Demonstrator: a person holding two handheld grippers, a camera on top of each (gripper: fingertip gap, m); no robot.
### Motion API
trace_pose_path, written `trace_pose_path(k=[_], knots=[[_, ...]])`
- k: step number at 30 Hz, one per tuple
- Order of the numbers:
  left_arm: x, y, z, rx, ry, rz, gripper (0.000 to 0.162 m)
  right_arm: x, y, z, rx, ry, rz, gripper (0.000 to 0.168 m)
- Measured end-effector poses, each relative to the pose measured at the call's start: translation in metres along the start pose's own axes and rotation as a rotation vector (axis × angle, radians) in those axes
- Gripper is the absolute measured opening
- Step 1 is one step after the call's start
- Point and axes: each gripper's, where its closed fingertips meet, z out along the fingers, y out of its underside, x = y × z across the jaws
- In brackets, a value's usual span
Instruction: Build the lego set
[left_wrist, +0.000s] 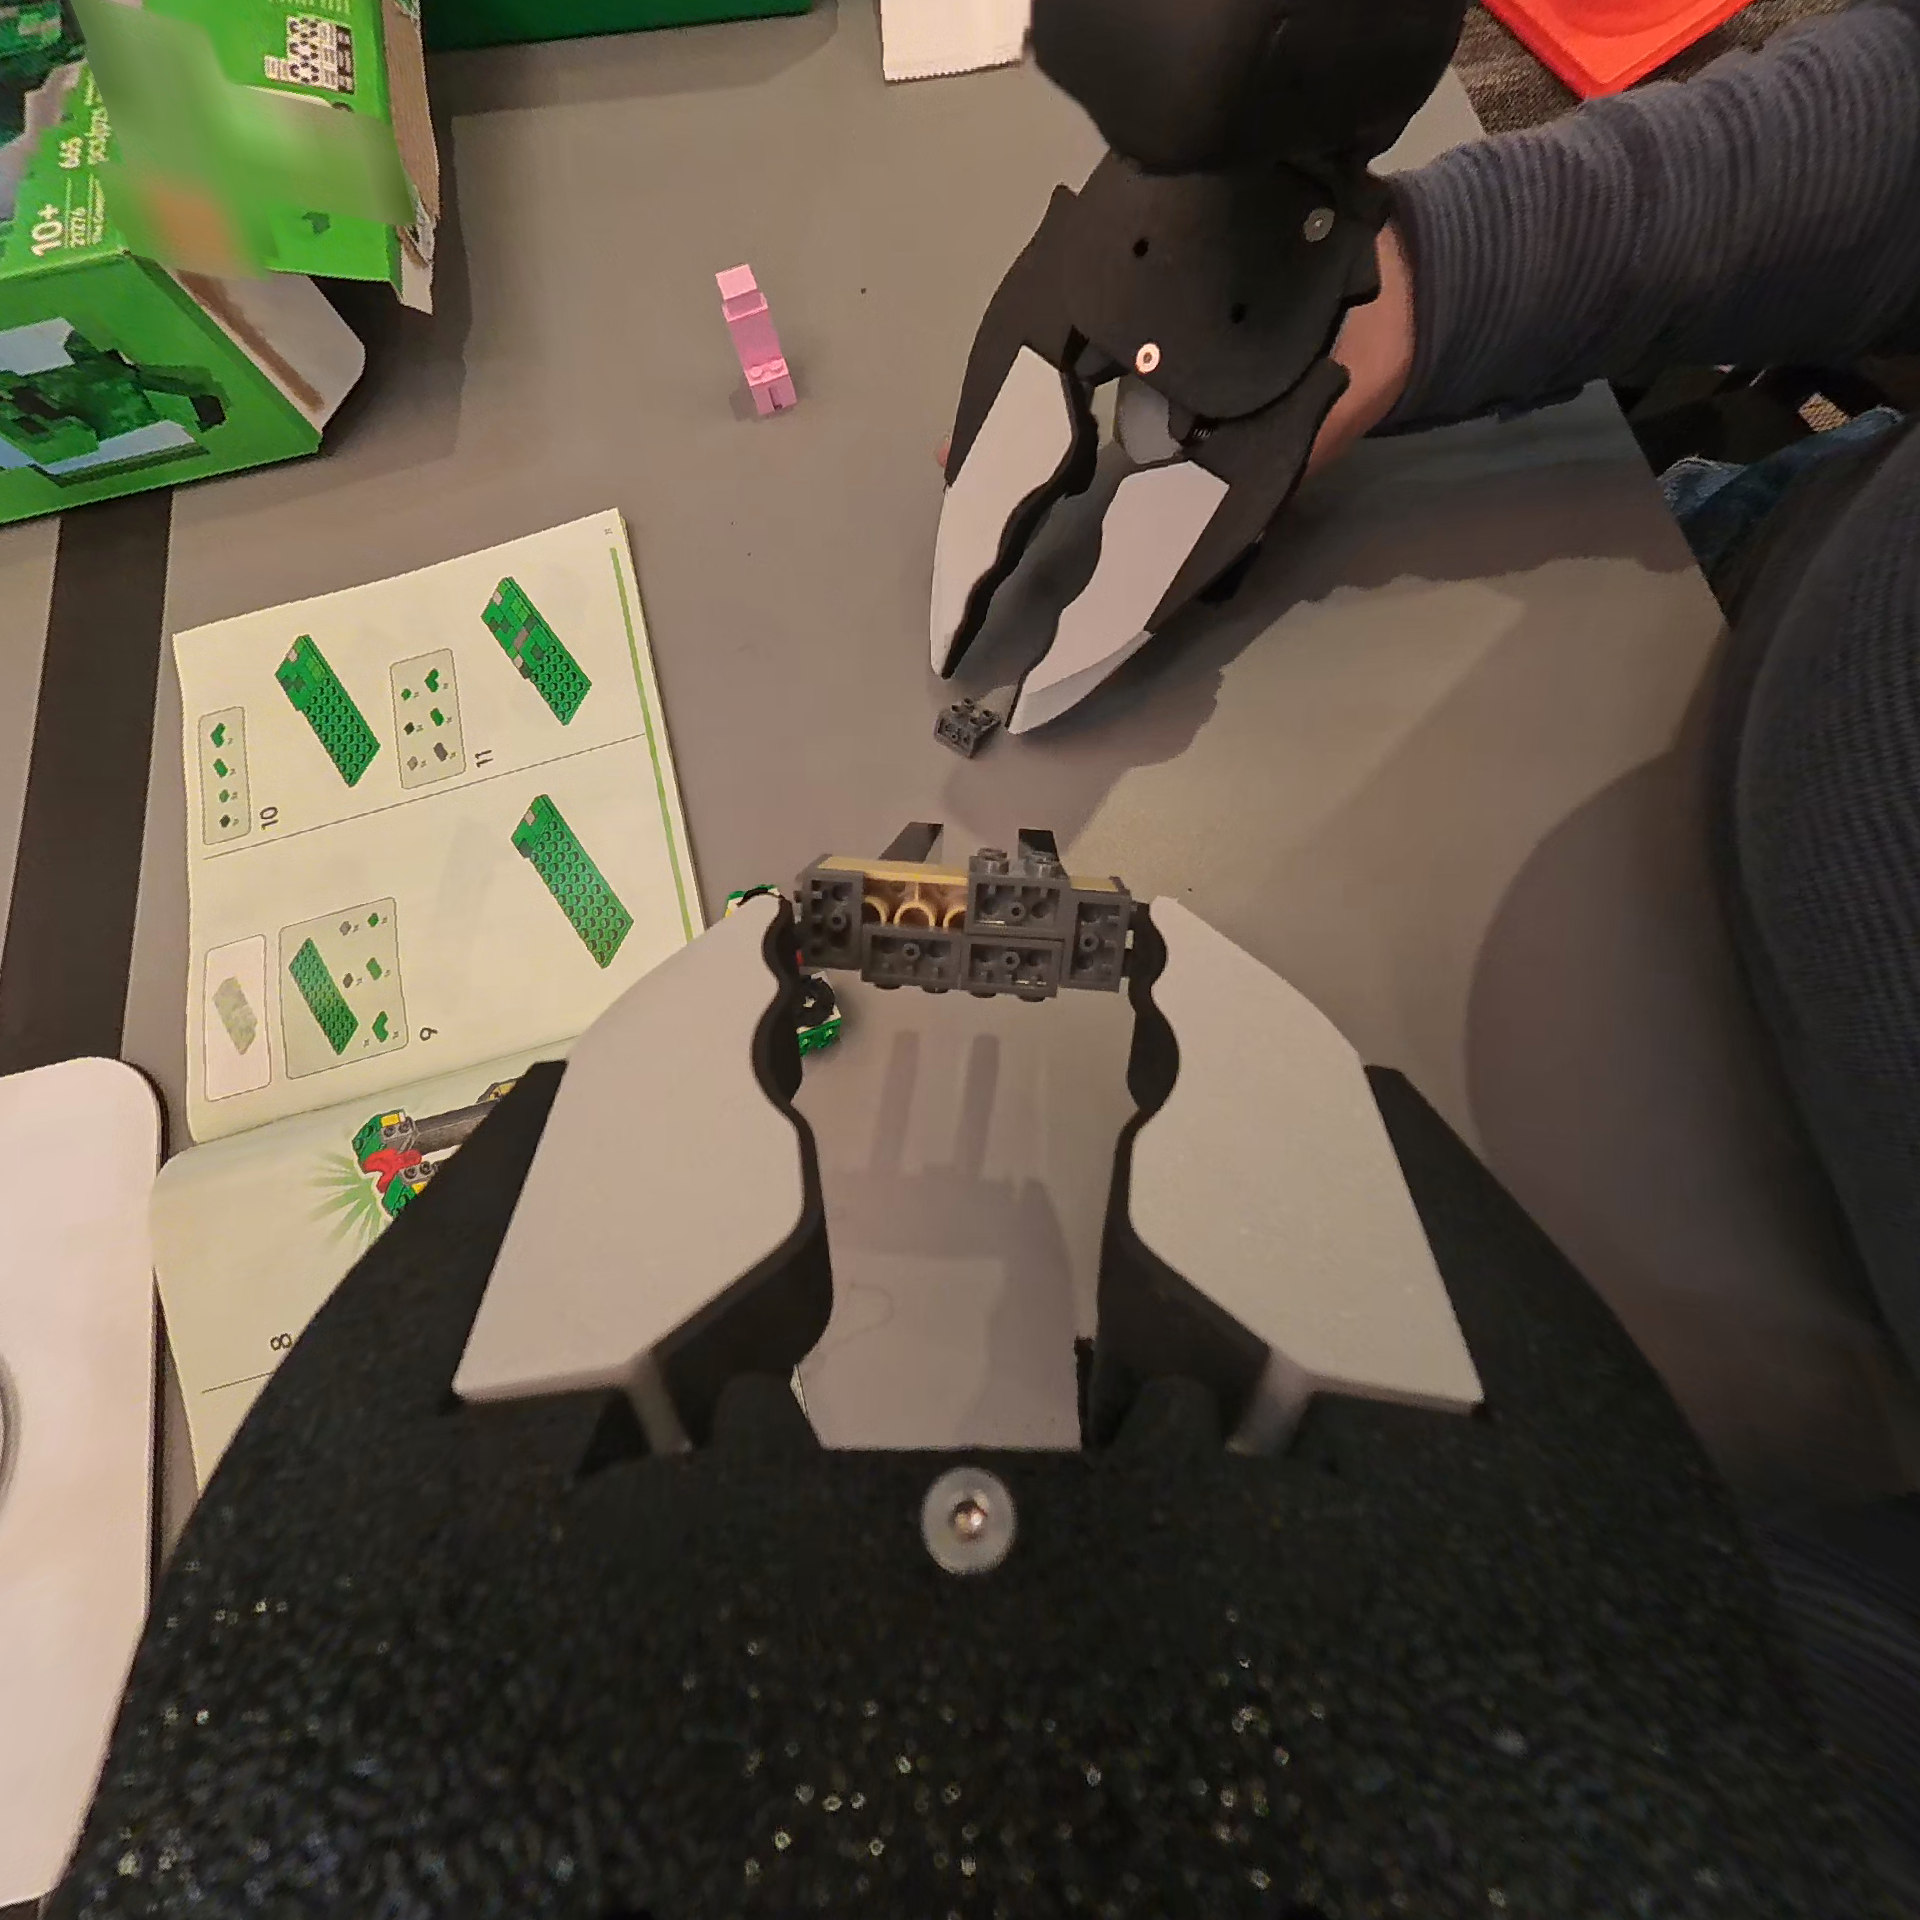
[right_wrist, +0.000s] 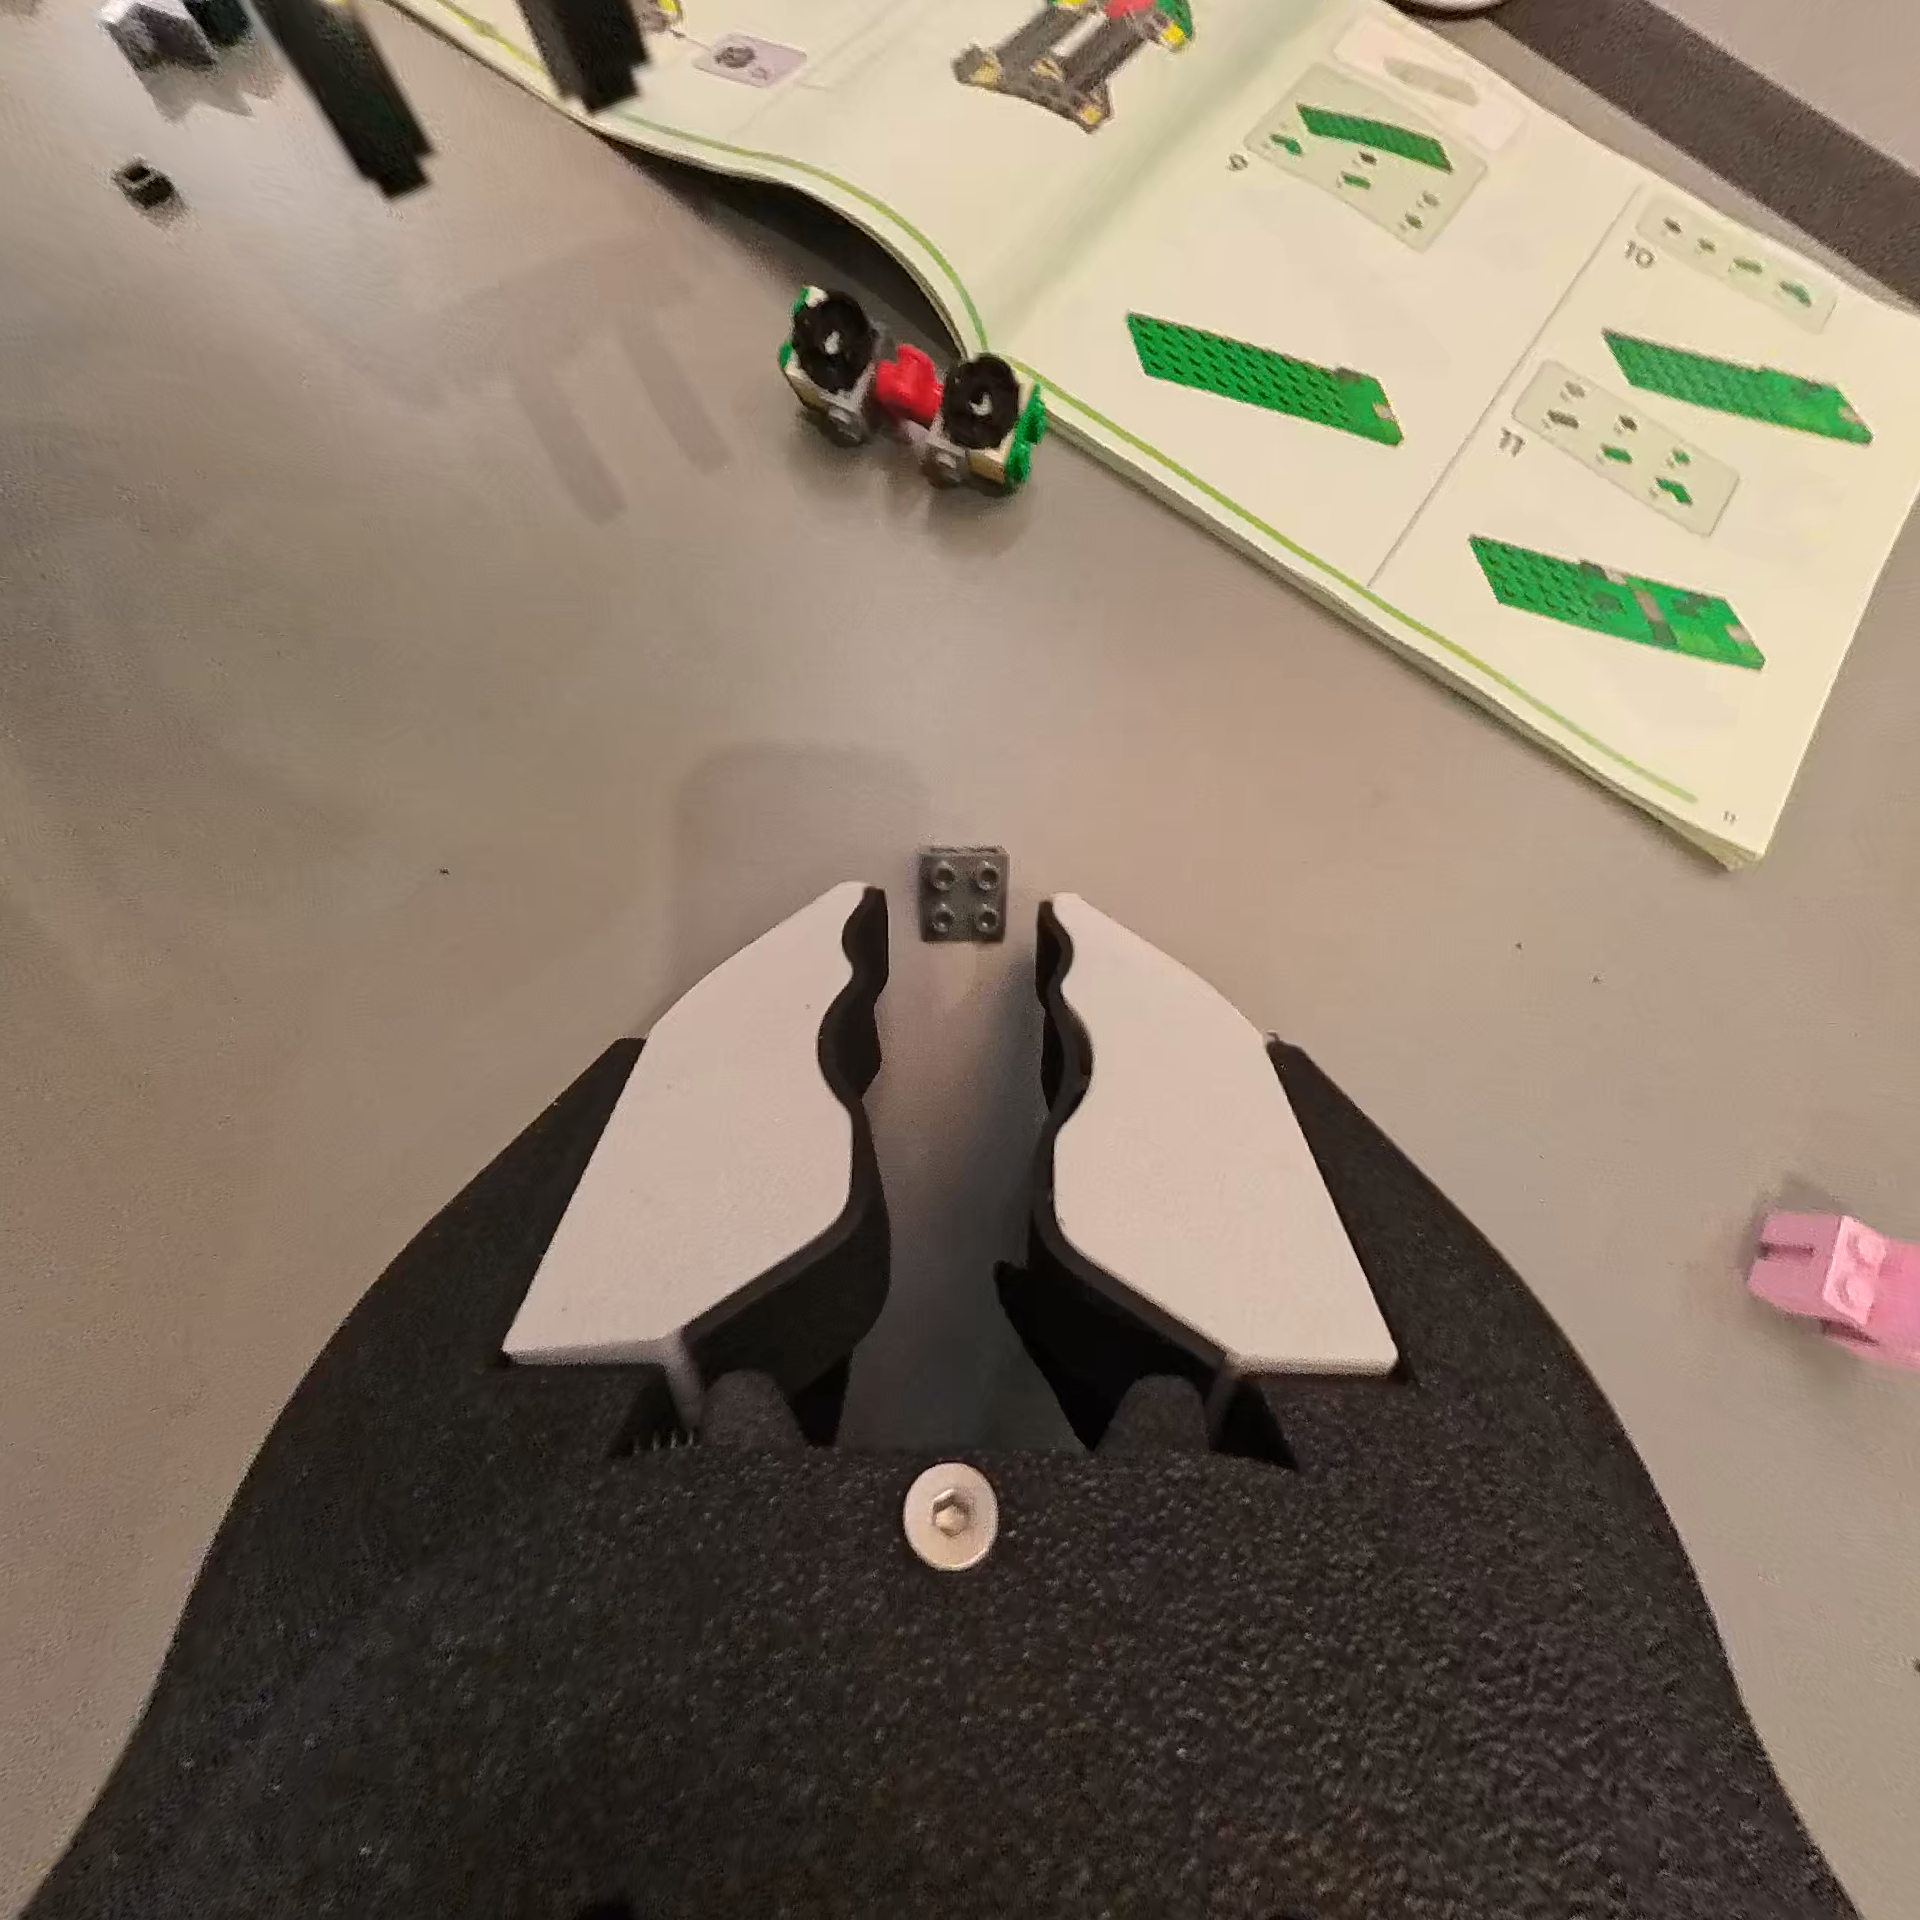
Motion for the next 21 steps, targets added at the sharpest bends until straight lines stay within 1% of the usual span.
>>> trace_pose_path(k=[3, 8, 10, 12, 16, 18, 21], knots=[[0.0, 0.0, 0.001, -0.002, 0.002, 0.002, 0.061, -0.001, 0.0, 0.003, -0.007, -0.004, -0.032, 0.025], [0.001, -0.001, 0.0, 0.001, 0.002, 0.003, 0.061, 0.001, -0.005, 0.008, 0.012, -0.018, -0.021, 0.025], [0.0, 0.0, 0.0, 0.001, 0.001, -0.001, 0.061, 0.003, -0.004, 0.009, -0.002, -0.019, -0.019, 0.023], [0.0, 0.001, 0.0, -0.002, 0.002, -0.003, 0.061, 0.001, -0.002, 0.01, -0.014, -0.038, -0.015, 0.016], [0.0, 0.0, 0.002, 0.0, 0.008, 0.0, 0.061, 0.001, -0.005, 0.008, -0.002, -0.054, 0.002, 0.016], [0.001, -0.001, 0.002, 0.005, 0.012, 0.002, 0.061, 0.001, -0.018, 0.002, 0.051, -0.048, -0.01, 0.016], [0.002, -0.004, 0.001, 0.026, 0.018, 0.012, 0.061, -0.009, -0.06, -0.019, 0.214, -0.083, -0.05, 0.016]])
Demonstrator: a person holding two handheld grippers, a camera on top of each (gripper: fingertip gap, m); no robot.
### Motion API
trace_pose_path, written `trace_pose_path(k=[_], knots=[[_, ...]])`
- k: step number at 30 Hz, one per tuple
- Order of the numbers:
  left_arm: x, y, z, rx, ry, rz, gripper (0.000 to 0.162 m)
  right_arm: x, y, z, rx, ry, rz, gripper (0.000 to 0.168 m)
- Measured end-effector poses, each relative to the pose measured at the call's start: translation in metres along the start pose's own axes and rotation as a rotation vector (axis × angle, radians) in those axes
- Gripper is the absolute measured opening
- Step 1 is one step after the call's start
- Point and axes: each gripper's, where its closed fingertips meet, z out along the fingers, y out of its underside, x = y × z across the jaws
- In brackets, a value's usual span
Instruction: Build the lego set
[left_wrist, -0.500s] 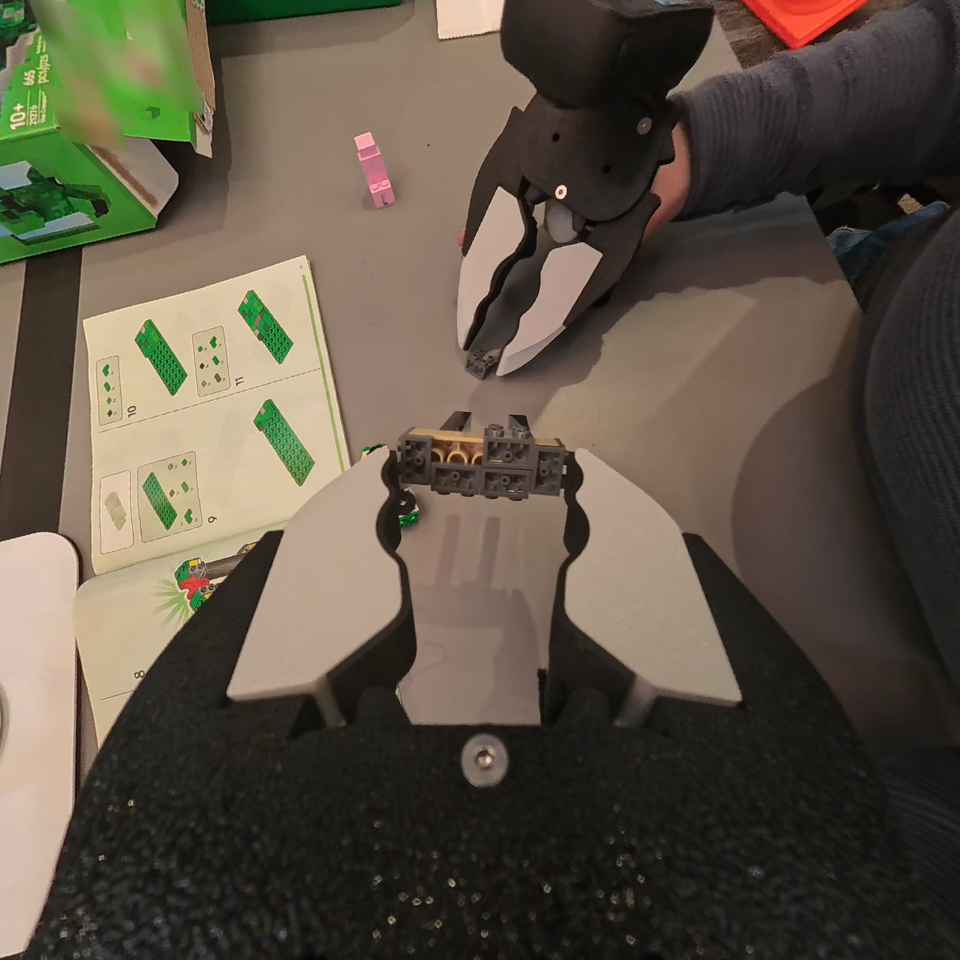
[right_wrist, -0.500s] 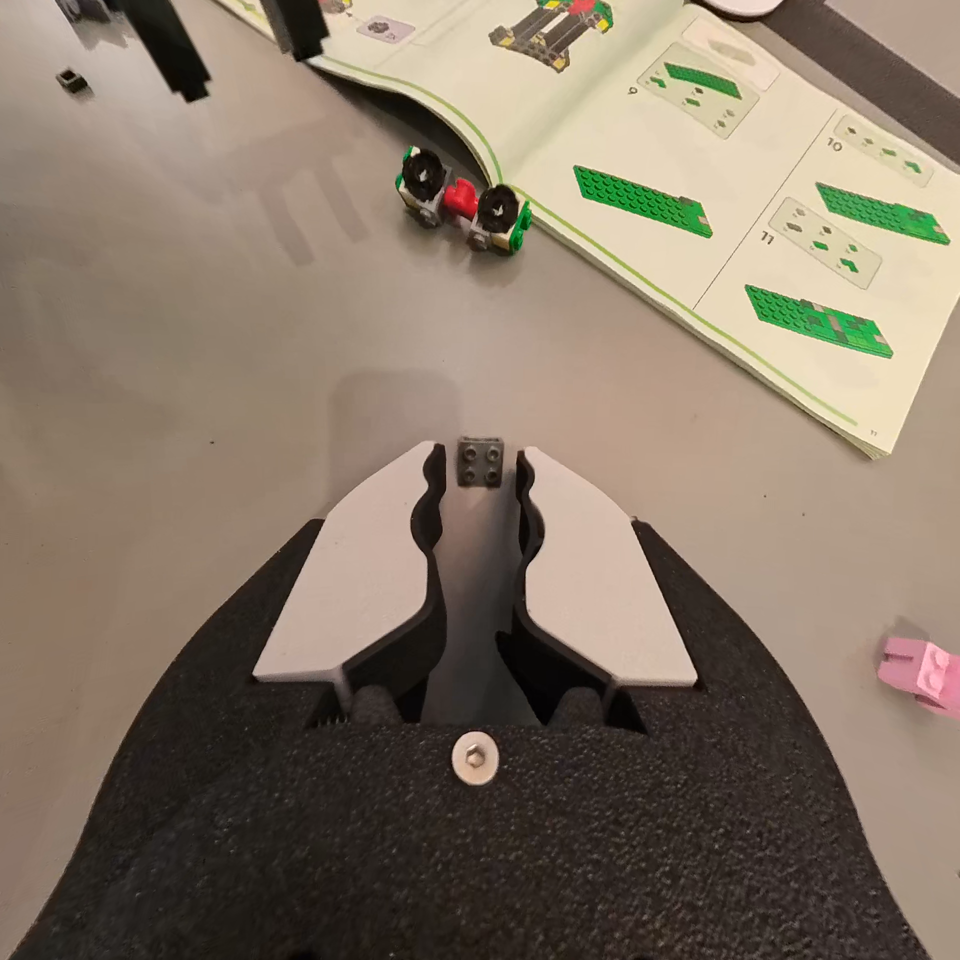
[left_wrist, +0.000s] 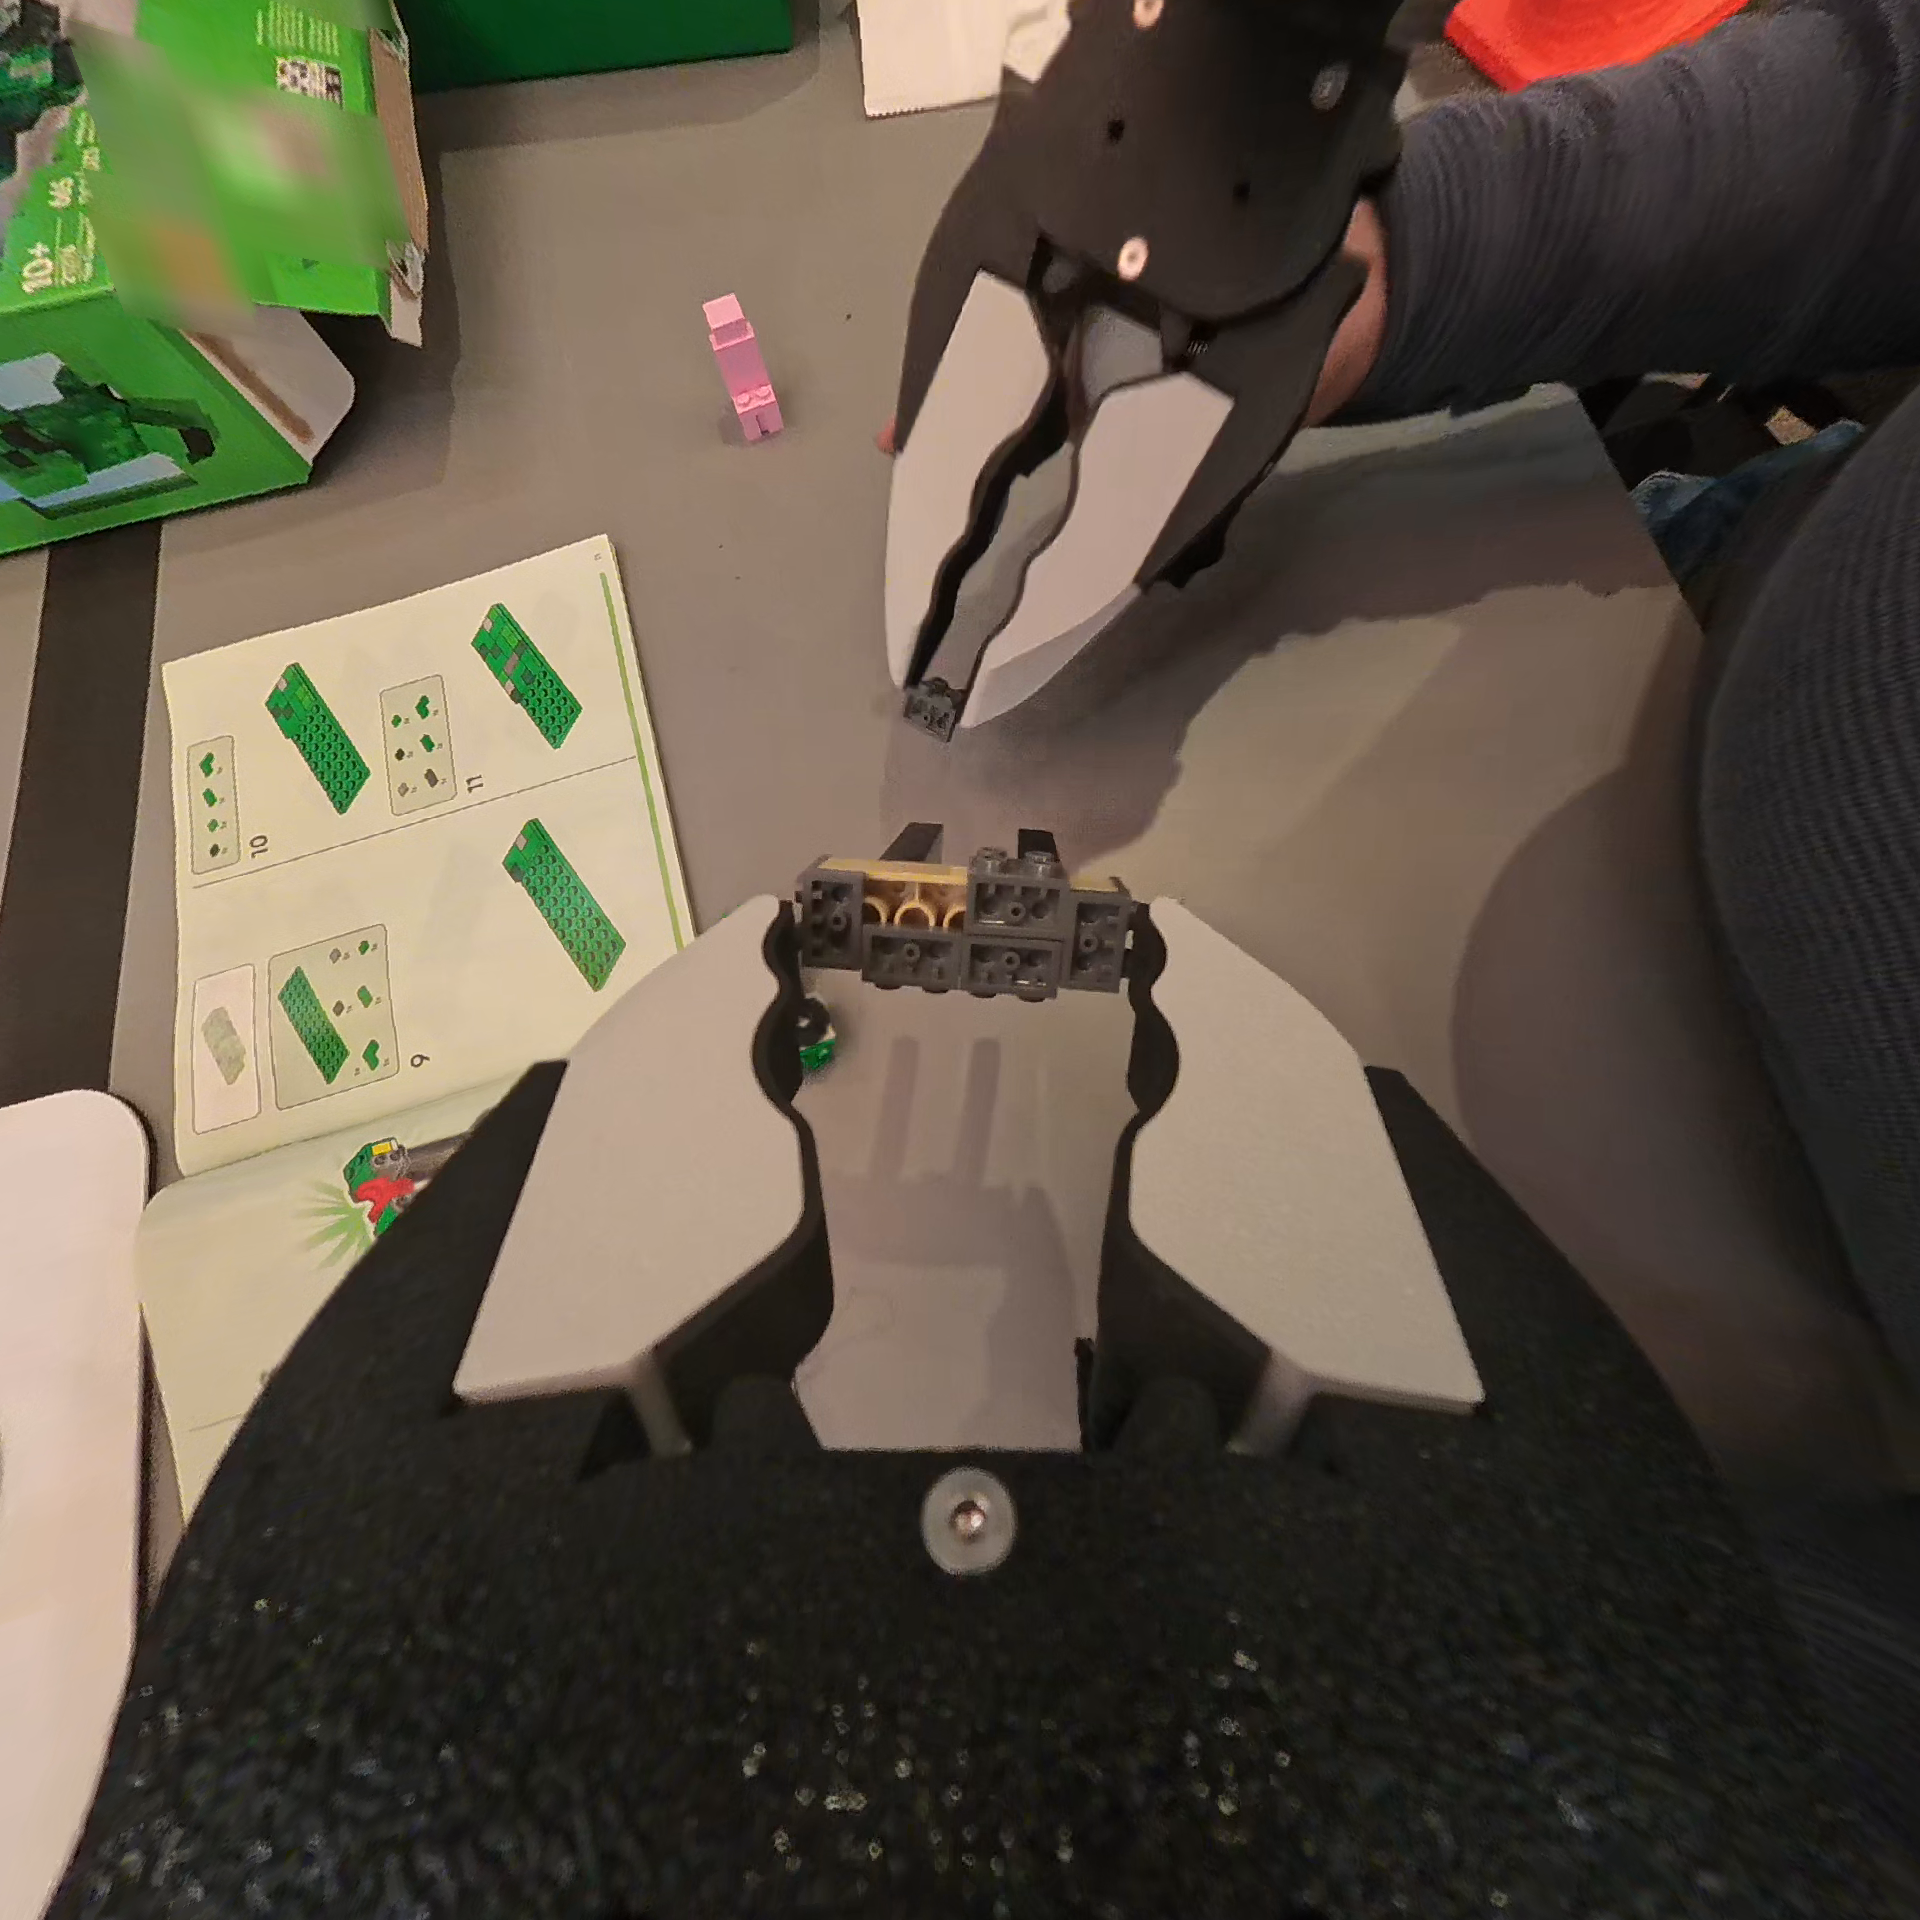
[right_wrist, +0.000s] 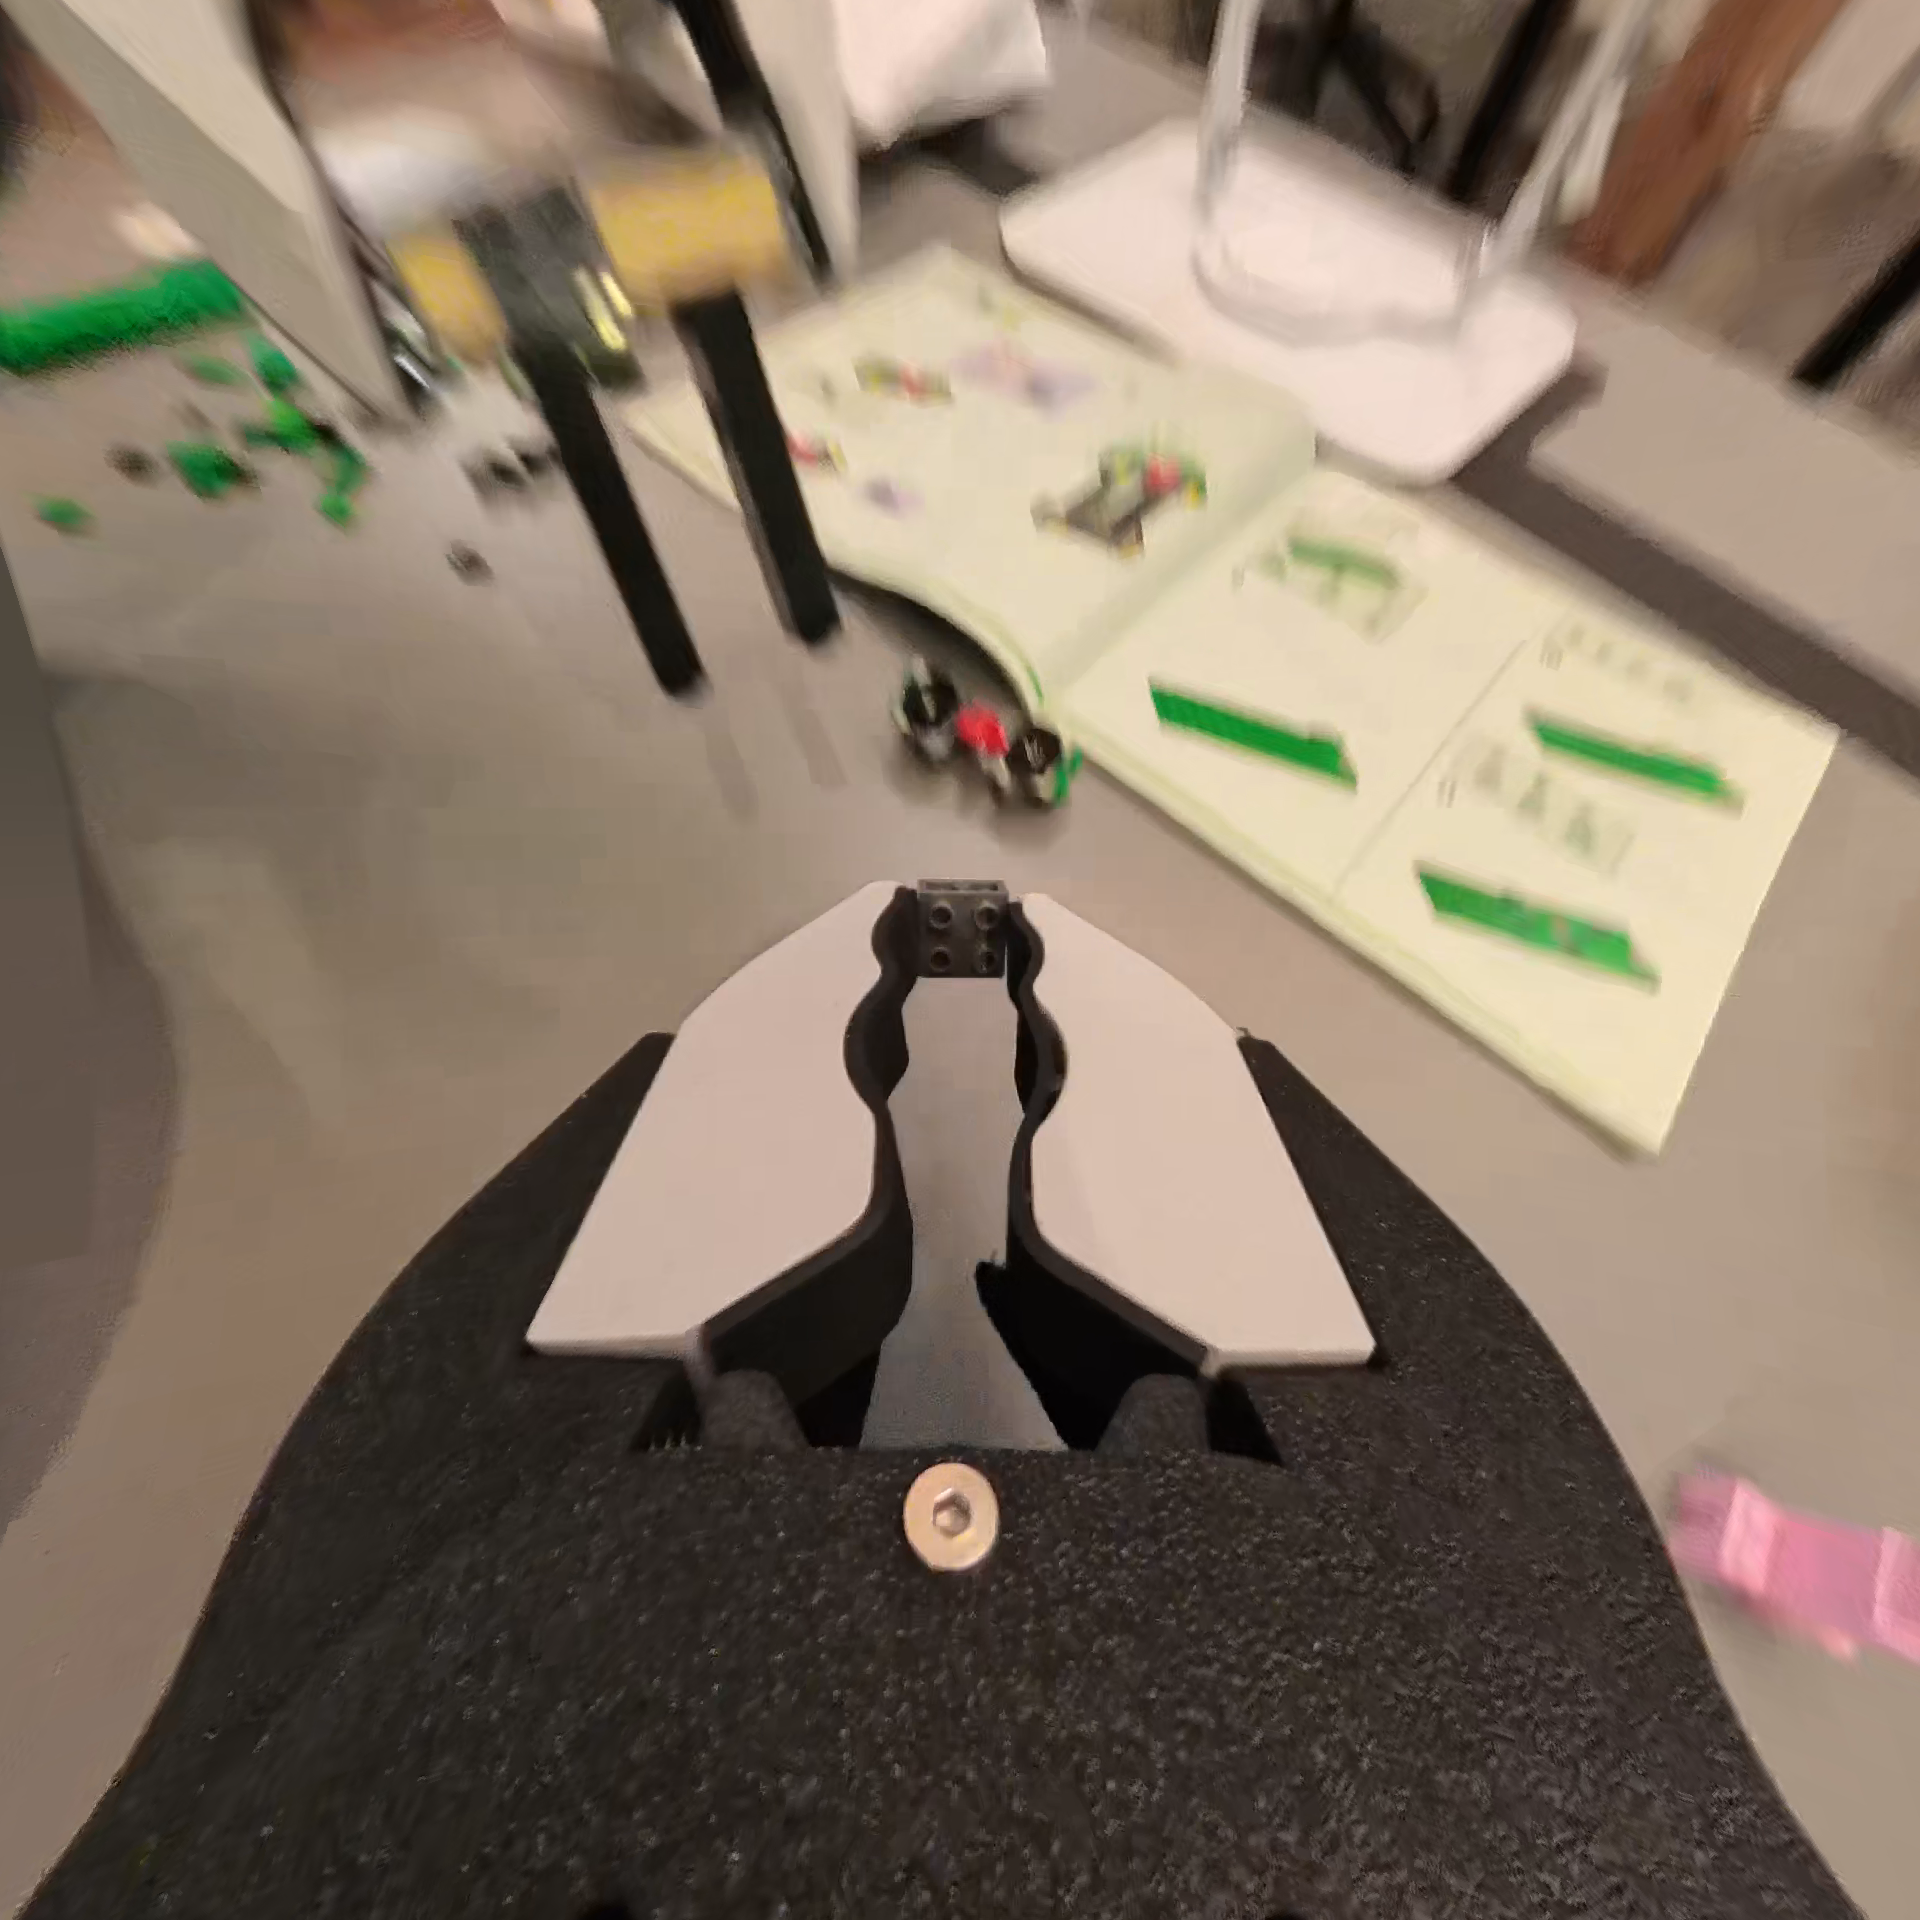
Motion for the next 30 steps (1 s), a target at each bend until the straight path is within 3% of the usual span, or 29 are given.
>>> trace_pose_path(k=[4, 9, 14, 23, 30], knots=[[0.006, -0.008, -0.001, 0.037, 0.025, 0.022, 0.061, -0.025, -0.063, -0.02, 0.201, -0.108, -0.082, 0.016], [0.011, -0.013, 0.0, 0.052, 0.048, 0.039, 0.061, -0.043, -0.097, -0.032, 0.24, -0.176, -0.153, 0.015], [0.014, -0.025, -0.003, 0.119, 0.058, 0.063, 0.061, -0.041, -0.105, -0.027, 0.096, -0.201, -0.2, 0.016], [0.002, -0.057, -0.035, 0.349, -0.052, 0.052, 0.061, -0.038, -0.158, -0.033, -0.056, -0.352, -0.383, 0.016], [-0.003, -0.06, -0.048, 0.406, -0.053, -0.012, 0.061, -0.034, -0.16, -0.025, -0.2, -0.342, -0.424, 0.016]])
